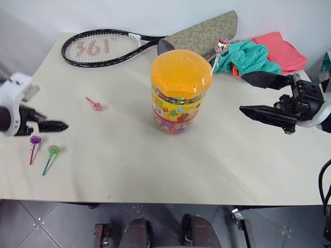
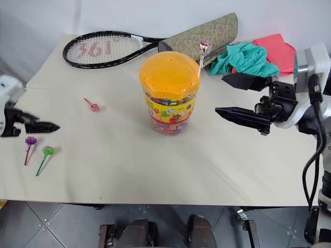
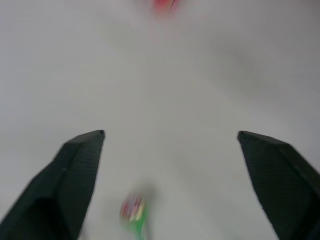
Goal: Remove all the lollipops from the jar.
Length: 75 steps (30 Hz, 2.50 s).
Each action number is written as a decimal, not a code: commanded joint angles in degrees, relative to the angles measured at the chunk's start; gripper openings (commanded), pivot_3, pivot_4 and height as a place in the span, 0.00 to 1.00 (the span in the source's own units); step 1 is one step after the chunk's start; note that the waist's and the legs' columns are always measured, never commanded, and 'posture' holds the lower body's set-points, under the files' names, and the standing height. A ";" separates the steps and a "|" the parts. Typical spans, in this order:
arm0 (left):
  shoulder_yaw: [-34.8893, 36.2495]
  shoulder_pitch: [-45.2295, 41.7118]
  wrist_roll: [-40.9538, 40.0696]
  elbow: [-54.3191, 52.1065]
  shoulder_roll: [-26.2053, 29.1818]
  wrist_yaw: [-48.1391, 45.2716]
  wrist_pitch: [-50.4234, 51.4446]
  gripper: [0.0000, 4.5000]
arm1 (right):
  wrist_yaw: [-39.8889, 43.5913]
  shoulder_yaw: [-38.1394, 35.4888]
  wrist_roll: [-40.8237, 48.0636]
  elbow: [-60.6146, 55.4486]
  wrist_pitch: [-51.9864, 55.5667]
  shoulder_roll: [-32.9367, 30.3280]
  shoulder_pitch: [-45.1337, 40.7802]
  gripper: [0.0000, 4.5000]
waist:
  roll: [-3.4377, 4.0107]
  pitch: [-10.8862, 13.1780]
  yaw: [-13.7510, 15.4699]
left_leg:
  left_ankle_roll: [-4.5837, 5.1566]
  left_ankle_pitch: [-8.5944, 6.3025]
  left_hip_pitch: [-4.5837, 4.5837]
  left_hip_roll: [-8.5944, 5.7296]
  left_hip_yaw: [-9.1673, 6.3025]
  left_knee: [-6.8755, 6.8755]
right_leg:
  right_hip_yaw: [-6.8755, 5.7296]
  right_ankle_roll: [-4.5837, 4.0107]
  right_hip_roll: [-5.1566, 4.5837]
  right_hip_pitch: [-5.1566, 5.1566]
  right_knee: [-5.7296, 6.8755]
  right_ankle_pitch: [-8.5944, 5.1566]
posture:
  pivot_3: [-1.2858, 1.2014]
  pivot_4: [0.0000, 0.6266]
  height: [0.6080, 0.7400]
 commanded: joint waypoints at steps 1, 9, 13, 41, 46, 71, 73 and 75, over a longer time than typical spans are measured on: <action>3.52 -2.54 -0.12 1.26 -5.18 1.22 -15.22 0.99 | -3.56 2.96 -1.84 -2.59 0.72 1.45 -2.28 1.00 | 0.00 0.00 -0.04 | 0.00 0.00 0.00 0.01 0.01 0.00 | 0.00 0.00 0.00 0.00 0.00 0.00 | 0.52 0.24 1.00; 7.23 -6.28 -5.52 9.63 -19.77 -5.45 -41.01 0.99 | -10.81 10.36 -8.55 1.65 -0.27 10.20 -10.27 1.00 | 0.00 0.00 -0.63 | 0.00 0.00 -0.02 -0.01 0.02 0.06 | -0.06 0.00 0.00 -0.04 0.08 0.00 | 0.52 0.24 1.00; 8.92 -5.42 -10.53 12.12 -23.57 -16.31 -51.18 0.99 | -9.69 9.96 -9.77 2.49 -0.83 10.74 -11.17 1.00 | 0.00 0.00 -0.64 | 0.01 0.00 -0.05 -0.01 -0.02 0.04 | -0.17 0.00 0.00 -0.04 0.07 0.00 | 0.52 0.24 1.00; 7.03 -10.30 -16.64 18.15 -27.52 -30.20 -56.36 1.00 | -10.76 9.30 -14.74 12.79 -6.91 20.87 -21.04 0.82 | 0.00 0.00 -3.01 | 0.01 0.00 -0.02 -0.02 -0.15 -0.05 | -0.27 0.00 -0.03 -0.03 0.09 0.00 | 0.52 0.24 1.00; 6.69 -11.08 -16.34 19.62 -27.53 -30.64 -57.11 1.00 | -10.56 9.19 -14.37 12.99 -5.75 20.68 -22.29 0.44 | 0.00 0.00 -3.06 | 0.01 0.00 -0.02 -0.02 -0.17 -0.06 | -0.27 0.00 -0.03 -0.03 0.09 0.00 | 0.52 0.24 1.00; 2.37 -16.91 -13.89 29.44 -29.47 -34.98 -60.65 1.00 | -20.93 6.93 -18.74 12.23 14.38 1.00 -30.99 0.21 | 0.01 0.00 -2.95 | 0.01 0.00 -0.03 -0.03 -0.15 -0.13 | -0.26 0.00 -0.06 -0.05 0.07 0.00 | 0.52 0.24 1.00; 1.88 -16.85 -13.65 29.76 -29.22 -35.52 -60.58 1.00 | -20.52 10.77 -19.00 12.35 26.43 -5.14 -27.86 0.21 | 0.01 0.00 -2.79 | 0.01 0.00 -0.04 -0.04 -0.16 -0.13 | -0.26 0.00 -0.07 -0.05 0.08 0.00 | 0.52 0.24 1.00; 1.34 -16.76 -13.46 30.06 -29.04 -36.22 -60.48 1.00 | -20.85 12.02 -21.04 11.59 28.26 -8.37 -22.16 0.21 | -0.10 -0.06 -2.70 | 0.03 -0.01 -0.04 -0.04 -0.19 -0.12 | -0.26 0.00 -0.08 -0.01 0.07 0.00 | 0.52 0.24 1.00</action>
